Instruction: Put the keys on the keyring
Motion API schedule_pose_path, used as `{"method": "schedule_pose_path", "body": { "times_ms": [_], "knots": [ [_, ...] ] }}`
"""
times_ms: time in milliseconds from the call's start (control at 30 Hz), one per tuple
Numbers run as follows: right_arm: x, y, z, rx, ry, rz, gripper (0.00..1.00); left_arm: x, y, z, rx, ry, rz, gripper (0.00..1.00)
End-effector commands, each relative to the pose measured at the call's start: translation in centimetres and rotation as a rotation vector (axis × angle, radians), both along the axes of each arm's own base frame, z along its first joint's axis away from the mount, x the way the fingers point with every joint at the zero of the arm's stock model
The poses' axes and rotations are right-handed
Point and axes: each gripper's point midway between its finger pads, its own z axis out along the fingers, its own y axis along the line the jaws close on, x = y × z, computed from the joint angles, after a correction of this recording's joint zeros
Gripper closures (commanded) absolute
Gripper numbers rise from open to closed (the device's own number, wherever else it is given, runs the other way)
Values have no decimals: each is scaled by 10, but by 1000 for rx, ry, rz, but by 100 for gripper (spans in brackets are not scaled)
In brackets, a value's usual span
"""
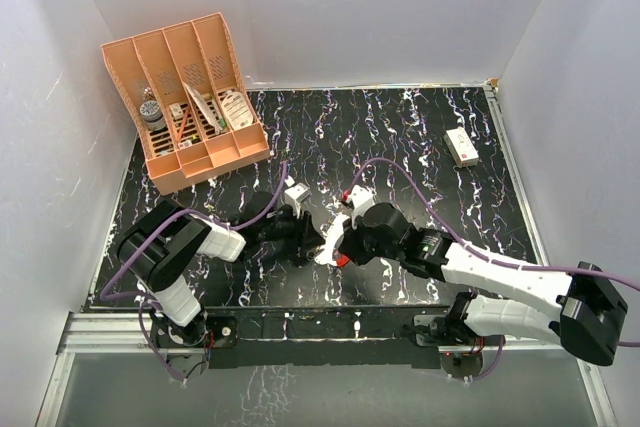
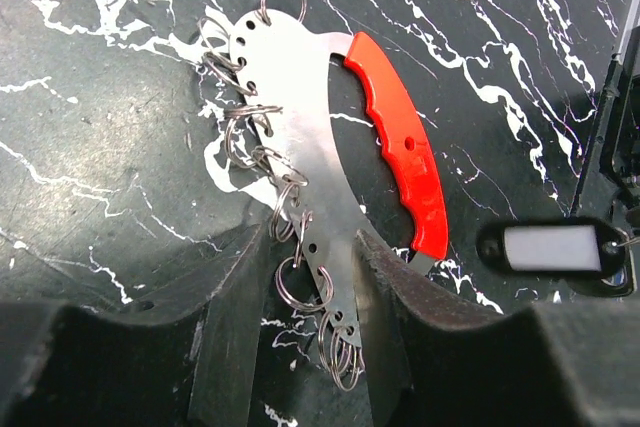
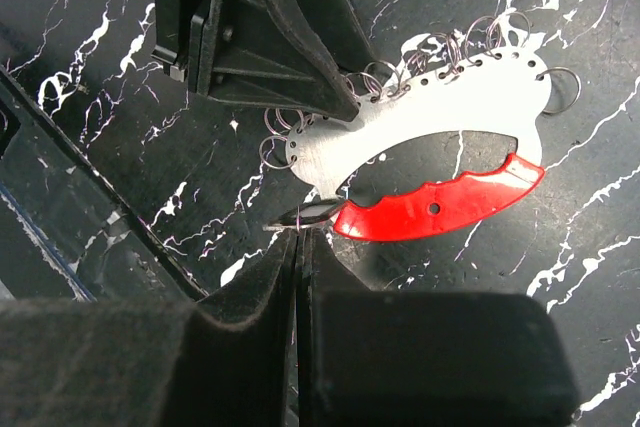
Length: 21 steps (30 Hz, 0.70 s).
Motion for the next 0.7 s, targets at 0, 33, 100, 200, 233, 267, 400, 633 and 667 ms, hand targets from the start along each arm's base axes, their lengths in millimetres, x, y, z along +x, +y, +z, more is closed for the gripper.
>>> {"method": "schedule_pose_path", "body": {
  "times_ms": [0,33,100,200,233,267,400,633,667],
  "knots": [
    [1,2,9,47,-12,-17,100,-2,-7,-2,4,-15,-39,65],
    [0,2,9,47,-13,-17,100,-2,-7,-2,4,-14,-41,69],
    [0,0,8,48,-14,-19,100,-3,-6,-3,8,-12,-39,72],
    [-1,-1,6,47,-12,-20,100,-5,-5,-2,8,-13,-39,72],
    [-1,-1,5,45,-12,-20,100,-5,-4,-3,11,-11,-37,72],
    [-1,-1,5,46,-10,-18,100,-5,-4,-2,10,-14,-37,72],
    [-2,-1,3,46,-8,-17,100,-8,-2,-3,16,-12,-44,69],
    [-2,1,2,47,-5,-14,100,-9,3,-2,28,-23,-32,59],
    [-1,1,2,46,-4,-15,100,-9,3,-1,29,-26,-31,59]
  ]
}}
